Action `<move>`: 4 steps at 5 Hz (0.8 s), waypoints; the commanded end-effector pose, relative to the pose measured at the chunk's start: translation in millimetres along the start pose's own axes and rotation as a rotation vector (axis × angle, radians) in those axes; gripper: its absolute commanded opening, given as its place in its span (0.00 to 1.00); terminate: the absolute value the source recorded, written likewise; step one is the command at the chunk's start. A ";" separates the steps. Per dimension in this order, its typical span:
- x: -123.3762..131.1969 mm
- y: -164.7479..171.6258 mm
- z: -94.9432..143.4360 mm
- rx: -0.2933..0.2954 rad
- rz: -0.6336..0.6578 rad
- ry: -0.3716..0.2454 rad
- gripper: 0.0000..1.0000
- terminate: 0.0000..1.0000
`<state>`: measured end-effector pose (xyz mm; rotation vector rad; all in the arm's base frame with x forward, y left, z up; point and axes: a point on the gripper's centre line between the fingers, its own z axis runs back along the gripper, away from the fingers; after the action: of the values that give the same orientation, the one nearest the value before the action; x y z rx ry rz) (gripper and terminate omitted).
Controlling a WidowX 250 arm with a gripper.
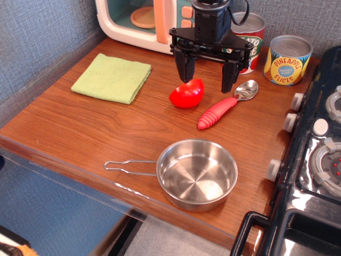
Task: Move over to the green cloth
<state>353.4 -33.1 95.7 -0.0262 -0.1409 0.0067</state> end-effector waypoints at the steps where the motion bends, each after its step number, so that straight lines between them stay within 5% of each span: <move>1: 0.0 0.0 0.0 0.000 0.000 0.000 1.00 0.00; 2: 14.1 26.1 2.1 -0.010 0.092 -0.009 1.00 0.00; 4: 52.6 112.8 7.9 0.133 0.143 -0.050 1.00 0.00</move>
<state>400.8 80.5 84.8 0.0889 -0.1332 0.1523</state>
